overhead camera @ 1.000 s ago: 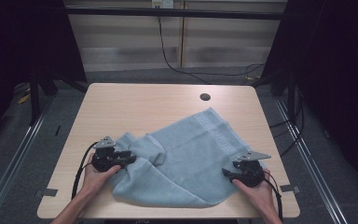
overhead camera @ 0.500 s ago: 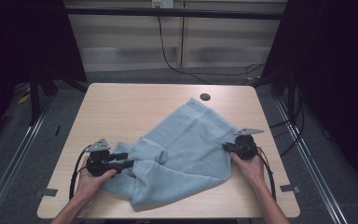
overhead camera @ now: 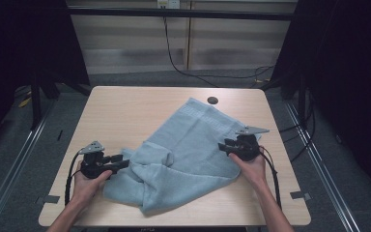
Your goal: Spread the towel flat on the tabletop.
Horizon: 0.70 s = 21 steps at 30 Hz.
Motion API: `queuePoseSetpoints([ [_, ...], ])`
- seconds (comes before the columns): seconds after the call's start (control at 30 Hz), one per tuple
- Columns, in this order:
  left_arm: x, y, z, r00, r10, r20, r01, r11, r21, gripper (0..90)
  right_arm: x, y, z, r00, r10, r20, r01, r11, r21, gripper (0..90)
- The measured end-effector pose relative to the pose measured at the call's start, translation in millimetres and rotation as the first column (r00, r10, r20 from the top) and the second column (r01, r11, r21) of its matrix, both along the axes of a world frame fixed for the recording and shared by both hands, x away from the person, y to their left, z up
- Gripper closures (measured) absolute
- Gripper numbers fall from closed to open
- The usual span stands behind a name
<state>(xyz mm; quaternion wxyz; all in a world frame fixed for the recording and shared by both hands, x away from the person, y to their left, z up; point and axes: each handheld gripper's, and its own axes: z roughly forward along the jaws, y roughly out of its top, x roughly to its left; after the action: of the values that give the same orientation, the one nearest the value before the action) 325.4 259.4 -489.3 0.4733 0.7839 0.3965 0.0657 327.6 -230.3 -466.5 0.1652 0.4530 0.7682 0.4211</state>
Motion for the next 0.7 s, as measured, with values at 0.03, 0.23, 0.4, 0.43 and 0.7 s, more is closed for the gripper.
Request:
queuePoseSetpoints([
  [0.03,0.0,4.4,0.3,0.9999,0.017,0.001,-0.017,0.9999,0.002,54.7,-3.2,5.6,1.5,0.9998,0.021,0.0,-0.021,1.0,0.018,61.4],
  [0.23,8.0,18.5,-10.6,0.9942,0.105,-0.021,-0.105,0.9944,0.005,43.7,-13.4,70.4,5.1,0.9755,0.219,-0.017,-0.218,0.974,0.055,56.2],
  [0.4,14.1,18.1,-18.4,0.9937,0.103,-0.045,-0.102,0.9946,0.02,40.6,-2.4,124.9,0.1,0.9491,0.313,-0.035,-0.31,0.948,0.068,50.6],
  [0.43,13.9,17.3,-18.5,0.9938,0.101,-0.046,-0.1,0.9947,0.023,41.8,1.7,135.8,-1.4,0.9452,0.324,-0.036,-0.321,0.944,0.069,49.3],
  [0.7,12.9,1.3,-20.1,0.9991,0.005,-0.042,-0.001,0.9965,0.083,70.6,0.4,180.6,3.6,0.9041,0.427,-0.026,-0.422,0.9,0.109,44.3],
])
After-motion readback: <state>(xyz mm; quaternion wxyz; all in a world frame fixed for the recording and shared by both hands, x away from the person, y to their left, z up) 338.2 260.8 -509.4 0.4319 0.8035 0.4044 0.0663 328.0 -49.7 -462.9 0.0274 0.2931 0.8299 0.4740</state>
